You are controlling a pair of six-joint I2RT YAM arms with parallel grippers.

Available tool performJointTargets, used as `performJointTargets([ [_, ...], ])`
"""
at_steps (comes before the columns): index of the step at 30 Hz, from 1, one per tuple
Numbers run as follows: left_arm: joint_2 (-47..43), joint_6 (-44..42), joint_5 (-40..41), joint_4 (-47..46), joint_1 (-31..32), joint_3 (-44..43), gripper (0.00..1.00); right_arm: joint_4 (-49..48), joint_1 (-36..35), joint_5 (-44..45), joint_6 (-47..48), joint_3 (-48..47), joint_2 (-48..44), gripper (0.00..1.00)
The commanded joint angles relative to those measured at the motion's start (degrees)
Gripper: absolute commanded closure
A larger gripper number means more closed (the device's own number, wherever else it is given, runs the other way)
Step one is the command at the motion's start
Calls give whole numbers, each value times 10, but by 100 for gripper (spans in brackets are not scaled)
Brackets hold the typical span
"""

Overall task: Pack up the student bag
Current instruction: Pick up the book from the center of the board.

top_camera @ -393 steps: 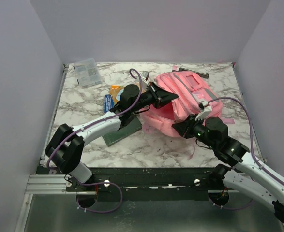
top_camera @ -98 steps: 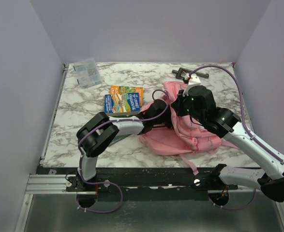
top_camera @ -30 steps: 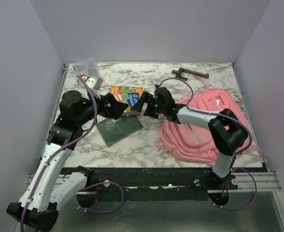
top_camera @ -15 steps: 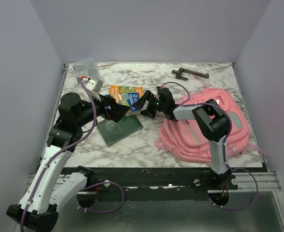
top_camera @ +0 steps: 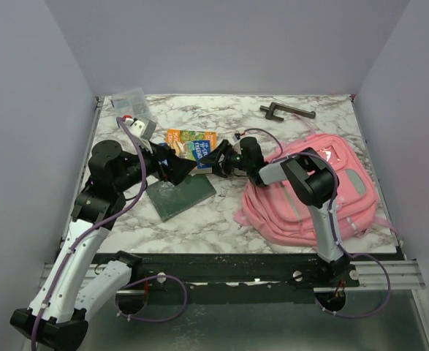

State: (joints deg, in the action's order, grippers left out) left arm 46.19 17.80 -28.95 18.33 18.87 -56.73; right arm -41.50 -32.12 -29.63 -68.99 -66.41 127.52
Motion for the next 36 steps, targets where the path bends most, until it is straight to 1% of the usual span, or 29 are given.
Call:
performJointTargets([
  [1, 4, 5, -15, -15, -1, 7, 2, -39, 8, -19, -15, 15, 18, 37],
  [6, 15, 16, -22, -21, -10, 12, 2, -60, 9, -34, -32, 9, 10, 69],
  [9, 23, 26, -26, -27, -22, 15, 2, -52, 12, -43, -33, 6, -10, 87],
  [12, 34, 41, -21, -30, -36, 17, 2, -64, 17, -59, -44, 24, -47, 99],
  [16, 43, 63, -21, -37, -59, 22, 2, -93, 34, -95, -71, 66, -110, 100],
  [18, 46, 81, -21, -49, -78, 29, 2, -88, 43, -118, -71, 90, -154, 100],
  [22, 58, 129, -38, -80, -123, 50, 2, -55, 72, -146, -56, 154, -259, 100],
  [25, 77, 177, -76, -126, -166, 75, 2, -13, 101, -166, -41, 191, -341, 100],
  [28, 115, 239, -145, -200, -212, 100, 2, 48, 126, -188, -17, 207, -422, 100],
  [31, 169, 303, -227, -286, -224, 116, 3, 79, 153, -213, -19, 220, -482, 100],
  [32, 184, 328, -250, -330, -224, 124, 3, 79, 158, -222, -24, 222, -495, 100],
  [33, 199, 364, -274, -392, -222, 136, 3, 76, 163, -230, -34, 225, -508, 100],
  [35, 225, 424, -301, -488, -214, 159, 3, 55, 165, -244, -60, 231, -528, 100],
  [36, 237, 448, -313, -520, -208, 163, 3, 36, 165, -249, -79, 236, -534, 100],
])
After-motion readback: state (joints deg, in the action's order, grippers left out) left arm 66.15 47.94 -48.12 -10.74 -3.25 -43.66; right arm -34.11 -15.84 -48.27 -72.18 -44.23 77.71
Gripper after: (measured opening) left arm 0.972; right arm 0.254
